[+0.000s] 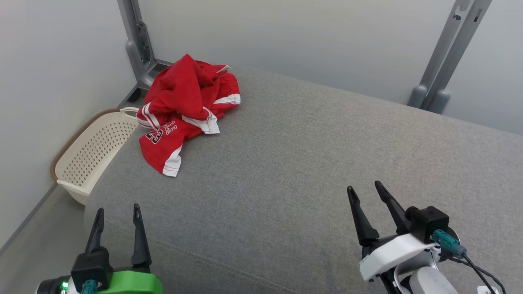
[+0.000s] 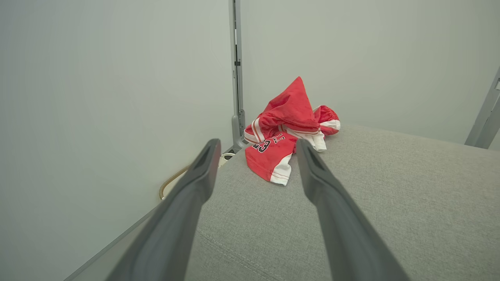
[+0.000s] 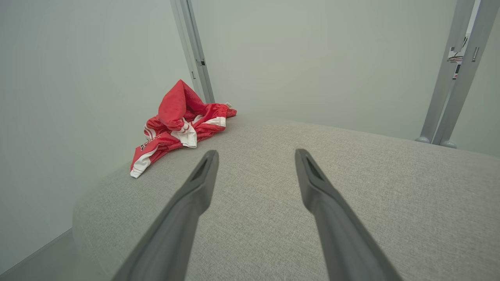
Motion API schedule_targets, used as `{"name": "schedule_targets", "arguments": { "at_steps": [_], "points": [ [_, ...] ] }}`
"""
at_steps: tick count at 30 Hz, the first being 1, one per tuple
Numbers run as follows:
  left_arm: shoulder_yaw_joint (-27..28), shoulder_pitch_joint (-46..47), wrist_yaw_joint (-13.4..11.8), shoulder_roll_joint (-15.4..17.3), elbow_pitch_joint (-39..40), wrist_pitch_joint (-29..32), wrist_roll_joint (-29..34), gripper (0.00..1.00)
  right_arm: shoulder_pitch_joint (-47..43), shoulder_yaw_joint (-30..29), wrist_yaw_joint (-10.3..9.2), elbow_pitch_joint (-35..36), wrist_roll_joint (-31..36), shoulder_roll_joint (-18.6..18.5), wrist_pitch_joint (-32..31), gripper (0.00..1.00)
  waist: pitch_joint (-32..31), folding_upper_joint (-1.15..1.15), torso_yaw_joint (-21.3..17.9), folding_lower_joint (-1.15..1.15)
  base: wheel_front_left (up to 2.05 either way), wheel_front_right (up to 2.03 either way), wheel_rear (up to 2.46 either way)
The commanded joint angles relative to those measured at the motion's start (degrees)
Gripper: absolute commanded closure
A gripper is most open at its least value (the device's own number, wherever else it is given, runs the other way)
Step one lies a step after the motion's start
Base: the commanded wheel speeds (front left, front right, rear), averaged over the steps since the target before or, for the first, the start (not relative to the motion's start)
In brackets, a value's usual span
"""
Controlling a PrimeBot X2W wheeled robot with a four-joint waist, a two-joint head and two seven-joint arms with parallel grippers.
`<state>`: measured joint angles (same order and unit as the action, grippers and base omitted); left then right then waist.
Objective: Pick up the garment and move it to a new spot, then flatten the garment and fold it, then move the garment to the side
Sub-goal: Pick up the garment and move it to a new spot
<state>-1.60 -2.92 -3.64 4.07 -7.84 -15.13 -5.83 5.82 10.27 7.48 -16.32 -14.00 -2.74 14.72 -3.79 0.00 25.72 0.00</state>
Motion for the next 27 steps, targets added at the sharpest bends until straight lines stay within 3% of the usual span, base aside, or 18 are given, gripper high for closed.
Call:
{"name": "schedule_targets", "arguments": {
  "at_steps": [1,15,27],
  "points": [
    [0.3,-0.8,-0.6,0.1,0.1,0.0,-0.1,0.0,-0.8,0.1,0.02,-0.1,-0.1,-0.3,0.3,0.0,-0.3,0.0,0.6,0.0,0.0,0.0,0.0],
    [0.7,0.1,-1.6,0.2,0.5,0.0,-0.1,0.0,-0.3,0.7,0.01,-0.2,0.4,-0.3,0.4,0.0,0.3,0.0,-0.6,0.0,0.0,0.0,0.0],
    [1.6,11.5,0.3,4.0,0.5,1.0,-0.9,0.0,1.3,0.6,0.01,0.8,1.5,-0.3,-0.8,0.0,2.2,0.0,-5.4,0.0,0.0,0.0,0.0]
  ]
}}
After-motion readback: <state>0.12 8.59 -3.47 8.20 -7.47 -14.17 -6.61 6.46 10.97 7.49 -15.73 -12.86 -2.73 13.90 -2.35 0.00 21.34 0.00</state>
